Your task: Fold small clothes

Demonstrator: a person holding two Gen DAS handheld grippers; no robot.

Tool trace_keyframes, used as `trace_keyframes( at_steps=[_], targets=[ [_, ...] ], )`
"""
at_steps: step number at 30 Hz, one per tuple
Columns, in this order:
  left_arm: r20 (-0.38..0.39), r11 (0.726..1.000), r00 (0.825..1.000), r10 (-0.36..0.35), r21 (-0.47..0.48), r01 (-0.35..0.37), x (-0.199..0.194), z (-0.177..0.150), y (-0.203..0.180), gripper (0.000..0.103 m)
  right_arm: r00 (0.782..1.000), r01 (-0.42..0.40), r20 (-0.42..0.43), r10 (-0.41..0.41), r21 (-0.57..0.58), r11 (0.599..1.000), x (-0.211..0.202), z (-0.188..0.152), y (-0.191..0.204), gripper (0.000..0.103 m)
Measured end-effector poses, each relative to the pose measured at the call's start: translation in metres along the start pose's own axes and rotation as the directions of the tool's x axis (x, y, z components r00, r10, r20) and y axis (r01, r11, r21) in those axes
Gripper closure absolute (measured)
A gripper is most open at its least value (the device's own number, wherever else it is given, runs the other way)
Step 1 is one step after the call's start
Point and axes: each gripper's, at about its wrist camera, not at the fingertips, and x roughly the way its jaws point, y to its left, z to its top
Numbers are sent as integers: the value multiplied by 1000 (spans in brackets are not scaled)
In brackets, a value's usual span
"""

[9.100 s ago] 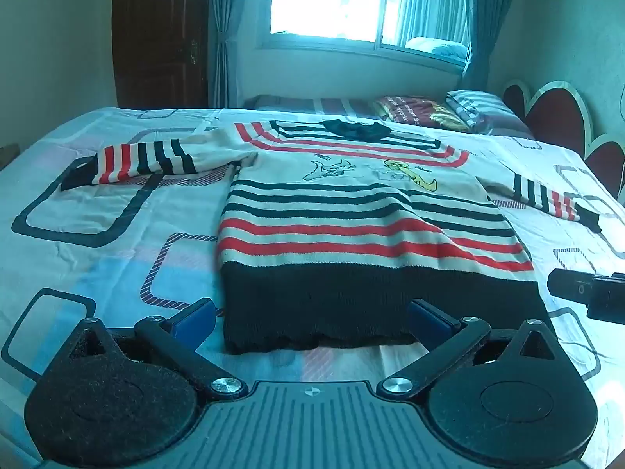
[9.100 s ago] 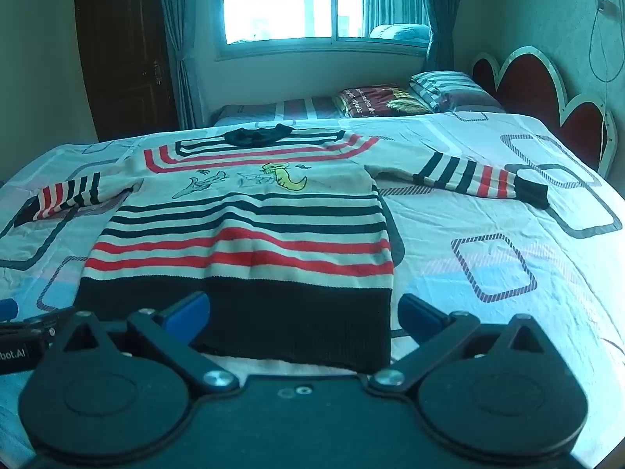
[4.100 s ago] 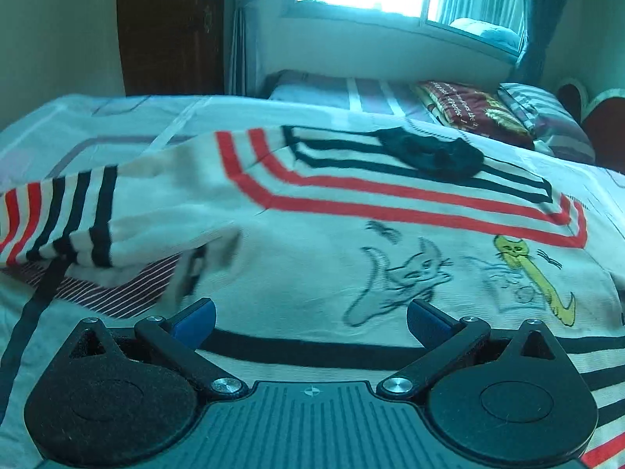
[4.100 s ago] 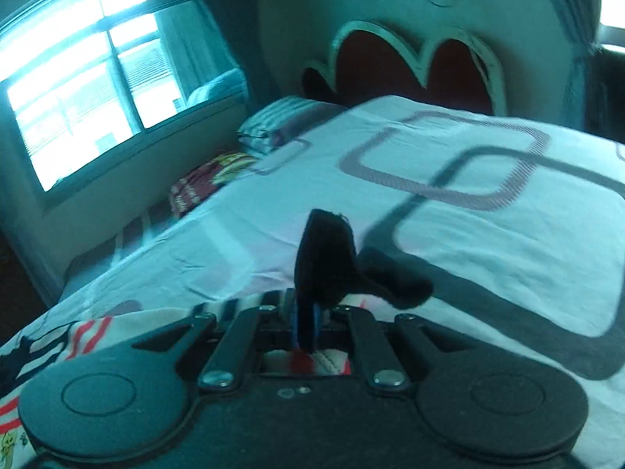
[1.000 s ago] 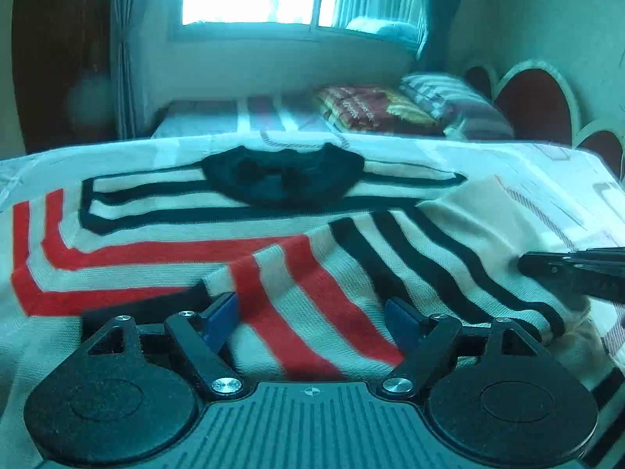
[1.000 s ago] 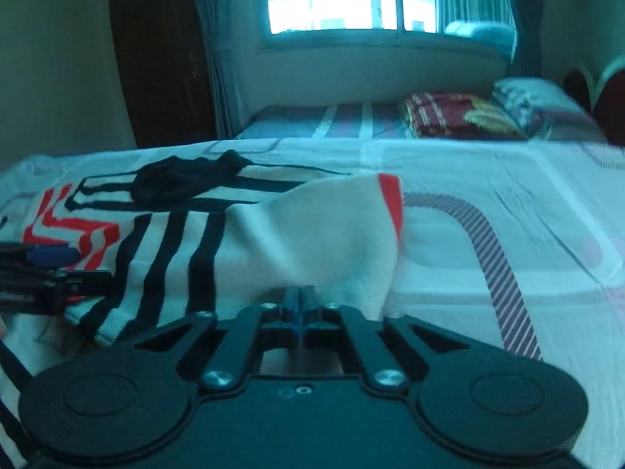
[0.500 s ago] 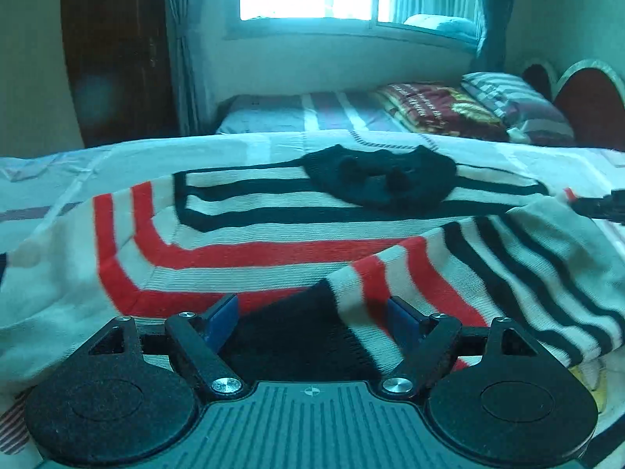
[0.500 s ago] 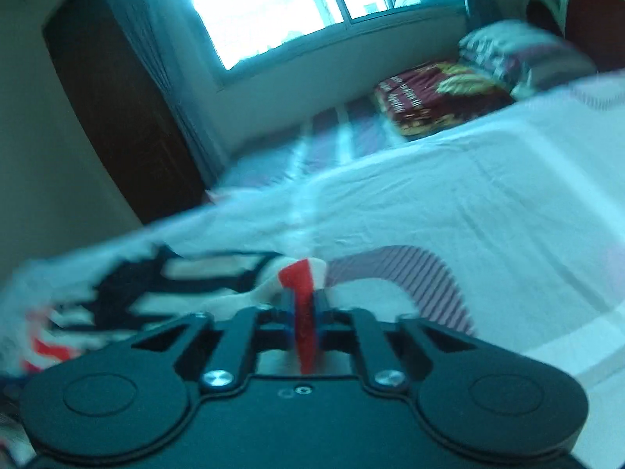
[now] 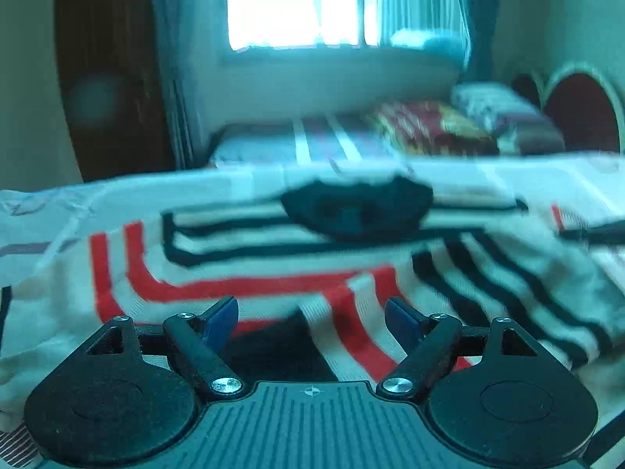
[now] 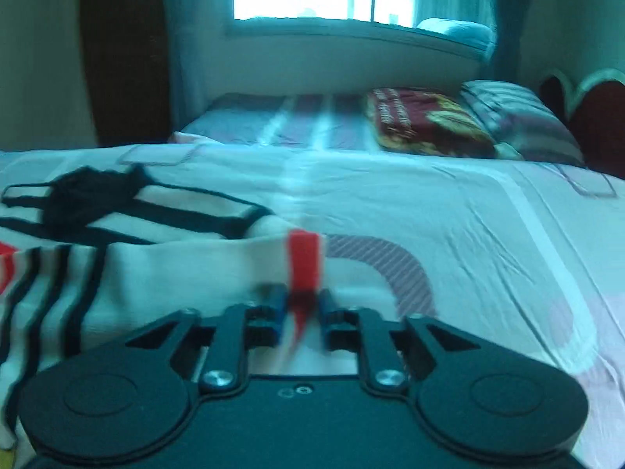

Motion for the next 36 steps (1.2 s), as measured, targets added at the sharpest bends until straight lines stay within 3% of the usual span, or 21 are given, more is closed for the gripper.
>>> trace_keyframes(
  at_steps=[1, 3, 6, 8, 10, 12, 15, 17, 19, 22, 25, 26, 27, 28, 29, 33, 34, 36],
  targets=[
    [-59, 1000, 998, 18, 16, -17, 10, -1, -2, 21, 1000, 22, -10, -21, 12, 1000, -4, 3, 0, 79],
    [-15, 1000, 1000, 25, -7, -25, 5, 1, -4, 21, 999, -21, 42, 21, -16, 1000, -23, 5, 13, 84],
    [81, 996, 992, -95, 2, 95, -4, 14, -23, 21, 992, -89, 75, 98, -110, 990, -33, 5, 44, 86],
    [36, 982, 981, -190, 8, 190, 7, 22, -38, 21, 991, -120, 45, 126, -121, 985, -23, 7, 58, 87],
    [-70, 966, 964, -256, 2, 257, 28, 21, -48, 21, 995, -100, 0, 101, -132, 986, -8, 5, 66, 86],
    [-51, 975, 977, -208, 75, 211, 28, 16, -53, 21, 996, -85, 4, 86, -126, 988, -4, 1, 68, 86],
    [-6, 979, 982, -188, 78, 188, 15, 12, -39, 21, 993, -114, 24, 117, -101, 988, -21, 3, 71, 82],
    [-42, 977, 979, -199, 64, 201, 21, 3, -25, 20, 989, -138, 38, 144, -128, 982, -31, -2, 78, 82],
    [-42, 973, 974, -223, 58, 225, 22, 3, -17, 18, 994, -106, -34, 102, -160, 981, -18, -12, 86, 83],
    [-42, 971, 970, -238, 24, 239, 14, 8, -8, 18, 997, -75, -27, 72, -123, 990, -24, -9, 92, 83],
    [-14, 976, 976, -218, -18, 218, -5, 0, 10, 18, 988, -119, 91, 122, -33, 992, -61, -2, 94, 73],
    [-19, 981, 981, -194, -22, 194, -6, -6, 13, 18, 991, -95, 95, 98, -39, 995, -62, -5, 98, 71],
    [-57, 984, 983, -177, -8, 177, -3, -12, 14, 18, 997, -48, 49, 51, -64, 997, -53, -8, 103, 72],
    [-57, 986, 984, -168, 13, 169, -3, -16, 15, 18, 999, -26, -27, 24, -74, 997, -38, -14, 107, 75],
    [-44, 987, 986, -160, 26, 161, -7, -17, 15, 18, 999, -30, -46, 27, -58, 998, -33, -21, 106, 75],
    [-8, 989, 989, -147, 13, 147, -20, -18, 28, 18, 1000, -26, 3, 26, -43, 999, -59, -21, 108, 75],
    [-35, 990, 990, -138, 23, 138, -16, -21, 30, 18, 999, -36, 30, 37, -38, 999, -68, -23, 108, 73],
    [-41, 989, 989, -144, 11, 145, -11, -27, 36, 14, 1000, -1, -12, 0, -66, 998, -63, -32, 113, 72]
  ],
)
